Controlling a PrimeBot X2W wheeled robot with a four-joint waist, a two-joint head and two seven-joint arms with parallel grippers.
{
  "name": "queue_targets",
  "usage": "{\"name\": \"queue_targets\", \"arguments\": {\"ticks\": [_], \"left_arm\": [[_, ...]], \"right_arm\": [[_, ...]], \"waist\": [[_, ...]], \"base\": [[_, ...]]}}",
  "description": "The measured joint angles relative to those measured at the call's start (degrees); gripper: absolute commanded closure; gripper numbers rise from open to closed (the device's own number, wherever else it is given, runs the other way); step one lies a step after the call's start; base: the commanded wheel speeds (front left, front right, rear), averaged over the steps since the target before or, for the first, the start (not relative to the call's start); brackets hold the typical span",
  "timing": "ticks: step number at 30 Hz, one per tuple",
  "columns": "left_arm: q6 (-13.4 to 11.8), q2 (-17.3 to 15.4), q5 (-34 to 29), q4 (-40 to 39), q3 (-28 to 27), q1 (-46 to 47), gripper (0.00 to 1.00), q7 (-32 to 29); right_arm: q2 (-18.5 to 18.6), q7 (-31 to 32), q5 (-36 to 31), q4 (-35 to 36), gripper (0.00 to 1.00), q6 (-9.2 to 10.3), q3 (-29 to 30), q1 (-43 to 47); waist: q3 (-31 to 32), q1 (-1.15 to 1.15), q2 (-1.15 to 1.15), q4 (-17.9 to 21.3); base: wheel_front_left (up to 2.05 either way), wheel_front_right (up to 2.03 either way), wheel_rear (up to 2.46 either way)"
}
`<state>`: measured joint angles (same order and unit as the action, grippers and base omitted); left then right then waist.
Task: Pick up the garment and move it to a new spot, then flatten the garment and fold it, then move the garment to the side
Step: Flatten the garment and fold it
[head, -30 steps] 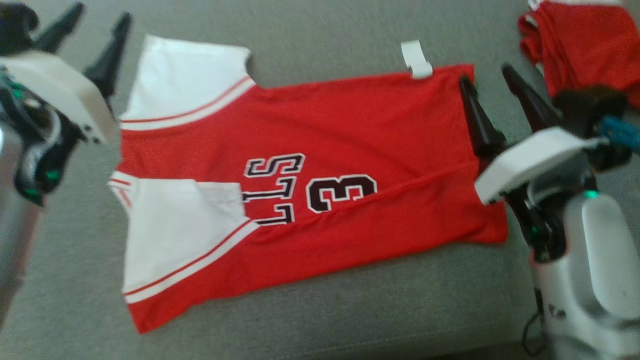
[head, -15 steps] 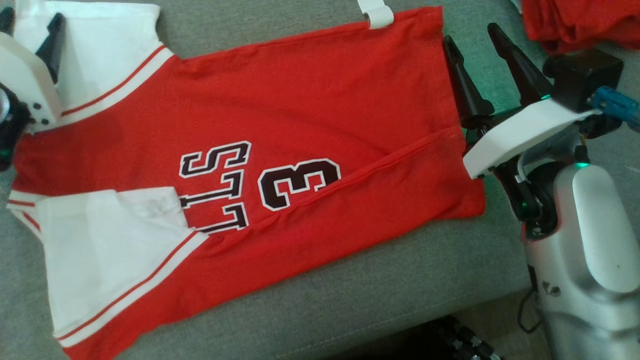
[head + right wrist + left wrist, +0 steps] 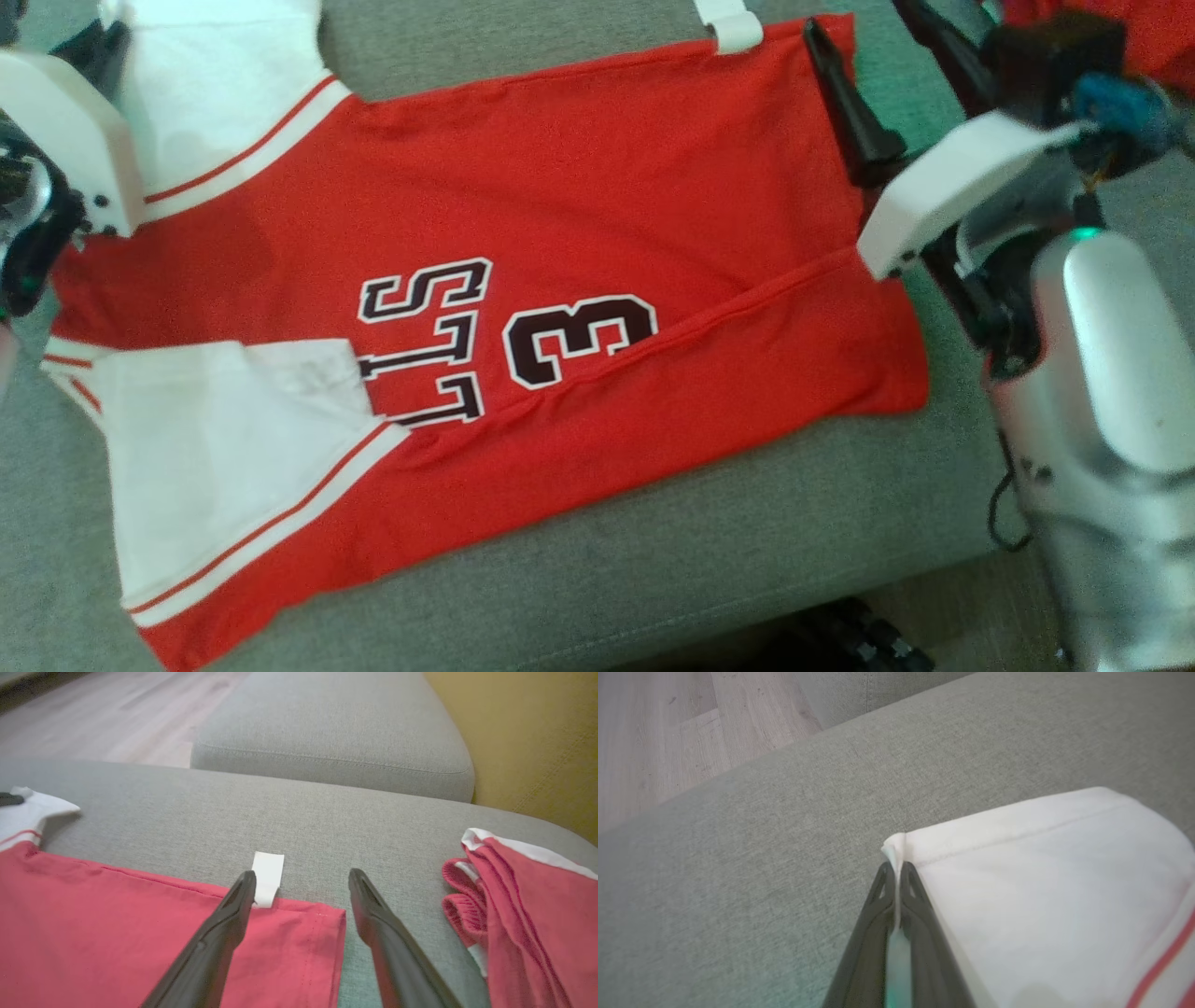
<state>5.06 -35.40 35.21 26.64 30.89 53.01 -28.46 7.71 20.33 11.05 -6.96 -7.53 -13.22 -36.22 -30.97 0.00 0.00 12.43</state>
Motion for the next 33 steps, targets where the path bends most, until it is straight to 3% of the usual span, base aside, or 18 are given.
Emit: {"name": "queue_targets", "arguments": {"ticks": [16, 17, 18, 20, 22, 24, 33], "left_arm": [[1.01, 2.78, -0.40, -5.50, 2.25, 1.68, 1.00, 6.61], [1.01, 2.94, -0.40, -5.78, 2.37, 1.68, 1.00, 6.94], [1.02, 3.12, -0.40, -6.13, 2.49, 1.67, 1.00, 6.94], [1.03, 3.35, -0.38, -6.65, 2.65, 1.66, 1.00, 7.39], [1.07, 3.43, -0.33, -6.90, 2.69, 1.62, 1.00, 7.91], [1.07, 3.66, 0.30, -7.22, 2.70, 1.46, 1.00, 8.11], [1.00, 4.01, 1.64, -9.09, 2.63, -1.28, 1.00, 10.79]], "right_arm": [[7.48, 11.33, -0.94, -16.79, 0.00, 0.00, -2.41, -8.15], [7.75, 11.54, -0.93, -17.39, 0.06, 0.00, -2.50, -8.16], [7.84, 11.55, -0.79, -17.80, 0.27, 0.00, -2.54, -8.17], [7.84, 11.55, -0.21, -18.25, 0.53, 0.00, -2.61, -8.32], [7.84, 11.52, 0.18, -18.81, 0.67, 0.00, -2.72, -8.70], [7.86, 11.46, 0.51, -19.49, 1.00, 0.00, -2.81, -9.13], [7.75, 5.06, 0.43, -22.84, 1.00, 0.00, -1.12, -9.57]], "waist": [[1.70, 0.00, 0.00, -6.67], [1.80, 0.00, 0.00, -7.05], [1.91, 0.00, 0.00, -7.38], [2.16, 0.00, 0.00, -7.90], [2.43, 0.00, 0.00, -8.25], [2.72, 0.00, 0.00, -8.54], [4.61, 0.00, 0.00, -9.38]], "base": [[0.00, 0.00, 0.00], [0.00, 0.00, 0.00], [0.00, 0.00, 0.00], [0.00, 0.00, 0.00], [0.00, 0.00, 0.00], [0.00, 0.00, 0.00], [0.00, 0.00, 0.00]]}}
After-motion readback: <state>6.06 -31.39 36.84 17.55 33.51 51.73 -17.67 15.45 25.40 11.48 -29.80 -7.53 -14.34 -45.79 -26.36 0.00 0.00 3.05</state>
